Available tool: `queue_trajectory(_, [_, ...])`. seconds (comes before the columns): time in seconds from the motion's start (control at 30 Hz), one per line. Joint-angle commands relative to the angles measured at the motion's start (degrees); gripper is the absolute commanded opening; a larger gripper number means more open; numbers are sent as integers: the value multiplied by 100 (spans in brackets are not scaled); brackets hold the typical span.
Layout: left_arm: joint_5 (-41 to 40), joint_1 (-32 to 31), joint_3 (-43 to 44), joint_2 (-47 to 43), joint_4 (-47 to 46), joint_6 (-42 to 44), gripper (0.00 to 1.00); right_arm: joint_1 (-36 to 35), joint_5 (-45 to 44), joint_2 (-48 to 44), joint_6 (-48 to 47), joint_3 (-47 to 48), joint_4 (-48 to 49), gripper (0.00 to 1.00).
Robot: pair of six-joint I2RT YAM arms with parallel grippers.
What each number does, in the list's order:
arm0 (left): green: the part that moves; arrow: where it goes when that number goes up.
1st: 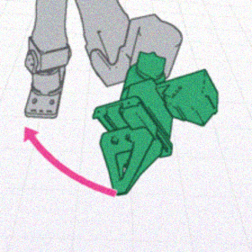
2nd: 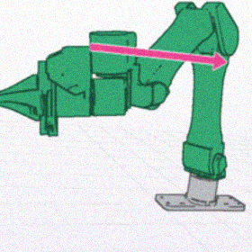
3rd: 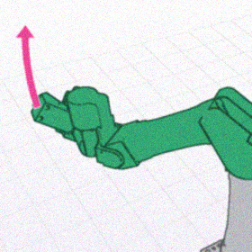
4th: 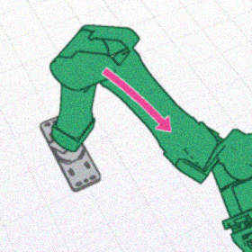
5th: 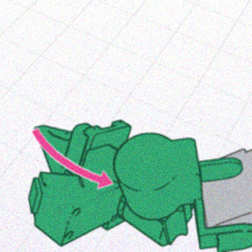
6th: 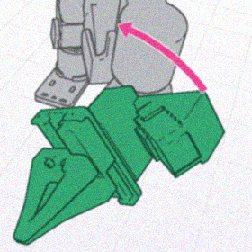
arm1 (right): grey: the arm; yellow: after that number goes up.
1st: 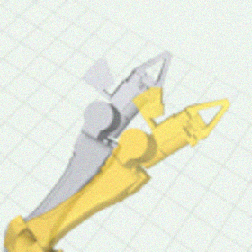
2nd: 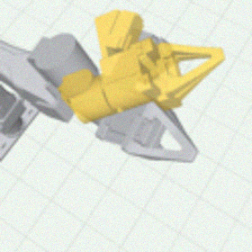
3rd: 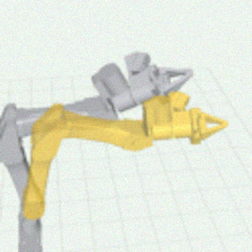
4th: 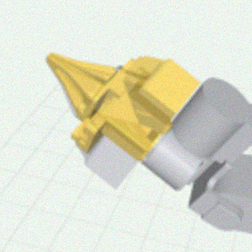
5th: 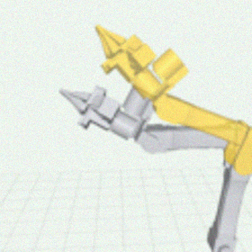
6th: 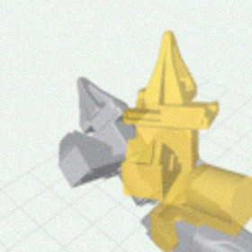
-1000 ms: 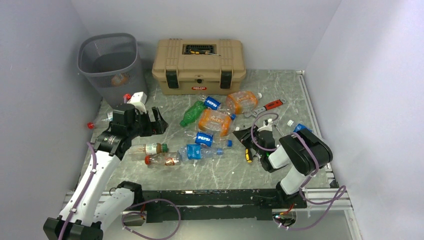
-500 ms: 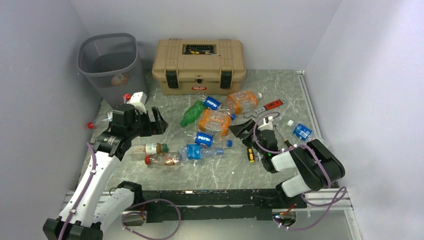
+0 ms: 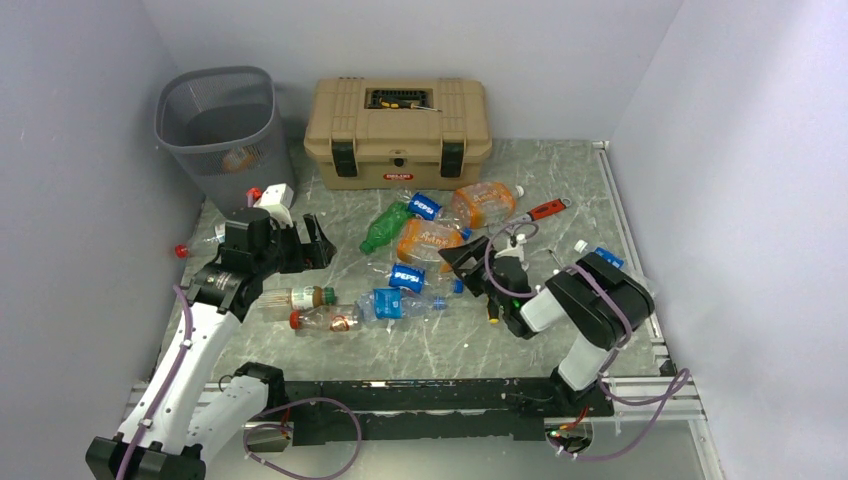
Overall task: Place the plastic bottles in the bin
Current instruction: Pick up the plastic bottle at the center of the board.
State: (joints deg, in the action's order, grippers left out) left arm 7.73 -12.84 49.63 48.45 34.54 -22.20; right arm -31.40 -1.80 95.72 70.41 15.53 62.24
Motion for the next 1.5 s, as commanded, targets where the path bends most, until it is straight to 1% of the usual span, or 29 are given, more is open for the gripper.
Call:
queue_trajectory(0.0, [40, -17, 8, -117, -182, -41, 94, -242, -612, 442, 299, 431, -216, 100])
queue_trajectory(0.1, [47, -17, 21, -106, -168, -44, 94, -287, -678, 703, 349, 639, -261, 99])
queue_trajectory(0.17, [56, -14, 12, -127, -171, -40, 94, -288, -717, 866, 389, 698, -211, 97])
queue_trajectory(0.43, [95, -32, 12, -128, -180, -48, 94, -267, -1083, 1215, 415, 555, 152, 89])
queue_trajectory(0.57, [99, -34, 21, -120, -184, -44, 94, -243, -1191, 1276, 250, 706, -51, 84])
queue_trajectory(0.7, [66, -34, 12, -147, -170, -39, 94, -222, -1129, 1422, 82, 995, -370, 87])
queue_trajectory(0.8, [37, -43, 12, -152, -159, -35, 94, -225, -1026, 1503, -36, 1123, -476, 87])
queue_trajectory(0.87, [21, -52, 12, -157, -151, -25, 94, -226, -999, 1506, -127, 1104, -401, 83])
queue_trajectory(0.93, [21, -52, 12, -153, -150, -22, 94, -226, -992, 1443, -236, 1044, -312, 77])
queue_trajectory(1.0, [34, -52, 12, -151, -158, -22, 94, -226, -996, 1323, -379, 965, -308, 69])
queue_trajectory(1.1, [49, -55, 21, -151, -159, -22, 94, -220, -1018, 1056, -607, 821, -298, 50])
queue_trajectory(1.13, [45, -60, 21, -158, -159, -22, 94, -226, -1037, 917, -700, 763, -314, 47])
queue_trajectory(1.23, [38, -61, 13, -192, -159, -25, 94, -224, -1119, 356, -1040, 563, -477, 42])
queue_trajectory(1.33, [27, -61, 12, -212, -159, -22, 94, -232, -1182, -532, -1507, 382, -833, 41])
queue_trajectory(1.43, [26, -61, 26, -221, -150, -25, 94, -243, -1178, -1480, -2064, 334, -1425, 41])
queue_trajectory(1.47, [14, -61, 21, -236, -145, -23, 94, -263, -1169, -1863, -2277, 329, -1762, 41])
